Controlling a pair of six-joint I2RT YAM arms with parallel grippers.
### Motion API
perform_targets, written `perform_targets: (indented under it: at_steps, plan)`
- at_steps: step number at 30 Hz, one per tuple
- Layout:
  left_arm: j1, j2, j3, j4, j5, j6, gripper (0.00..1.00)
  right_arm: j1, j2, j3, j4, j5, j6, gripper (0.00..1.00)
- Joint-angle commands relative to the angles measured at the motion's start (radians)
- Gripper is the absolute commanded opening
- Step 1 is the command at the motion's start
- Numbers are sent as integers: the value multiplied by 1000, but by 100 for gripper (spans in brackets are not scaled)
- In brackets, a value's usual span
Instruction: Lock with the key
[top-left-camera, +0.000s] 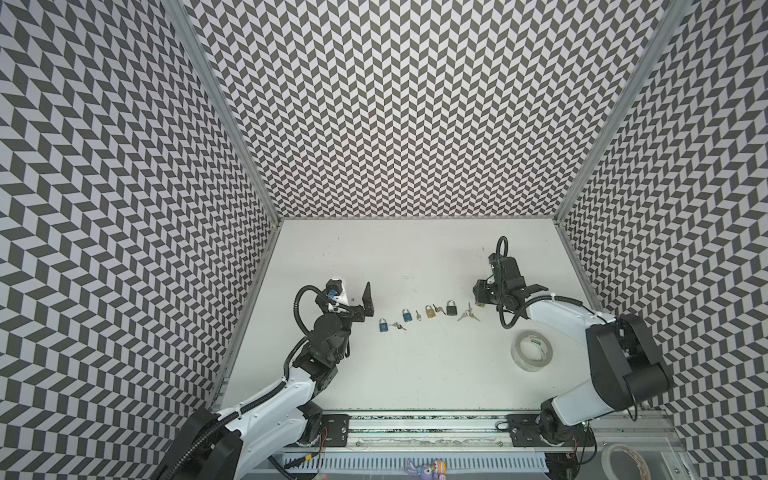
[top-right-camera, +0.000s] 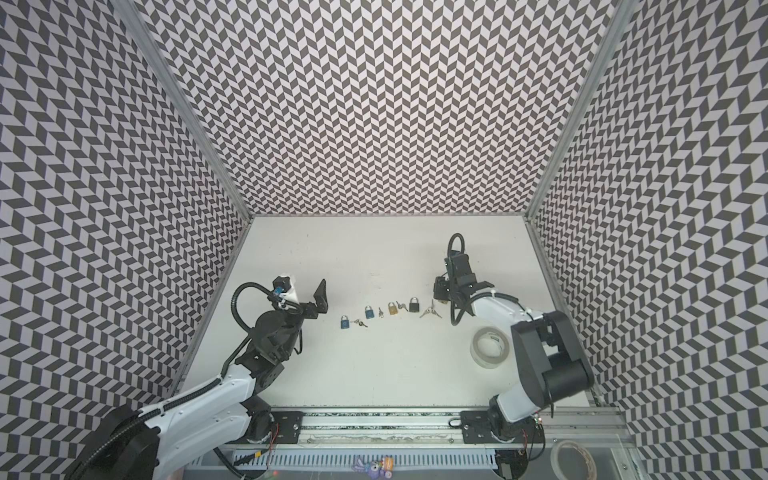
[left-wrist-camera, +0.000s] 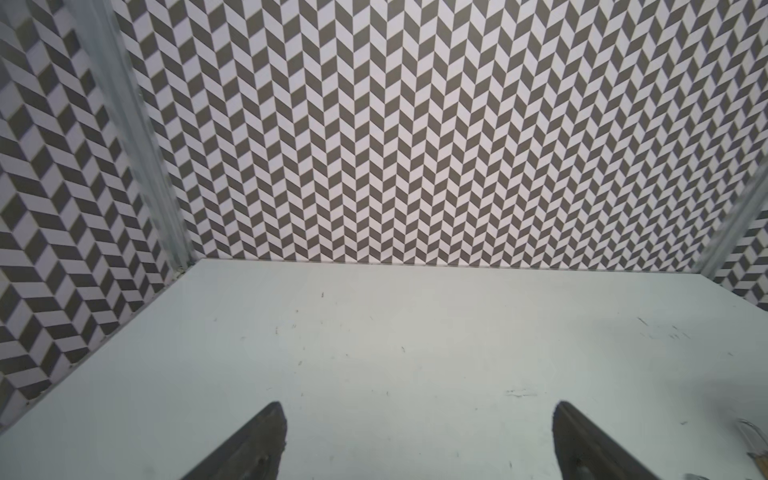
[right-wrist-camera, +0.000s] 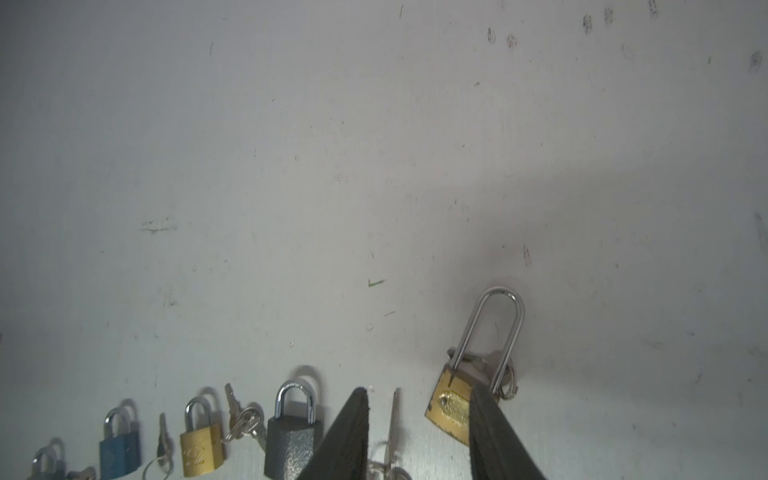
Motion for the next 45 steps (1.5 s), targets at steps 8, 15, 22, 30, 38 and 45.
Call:
perform_targets:
  at_steps: [8,15,22,30,38,45]
  plan:
    - [-67,-19,7,-37,-4,-53,100,3,127,99,-68,88,-17,31]
    - [-68,-52,3,-56,-26,-47,100,5,183,123,-88,73,-32,26]
    - [-67,-64,-6,-60,-33,-56,100,20,225,136,-134,100,-57,24]
    - [-68,-74,-16,-65,-36,-58,100,16,217,121,-198,189,-59,6]
    - [-67,-87,-20,-72,-40,-58,100,26,205,144,-211,154,-57,5]
    - [-67,-94,-21,-76,-47,-60,100,99,217,163,-224,140,-26,5]
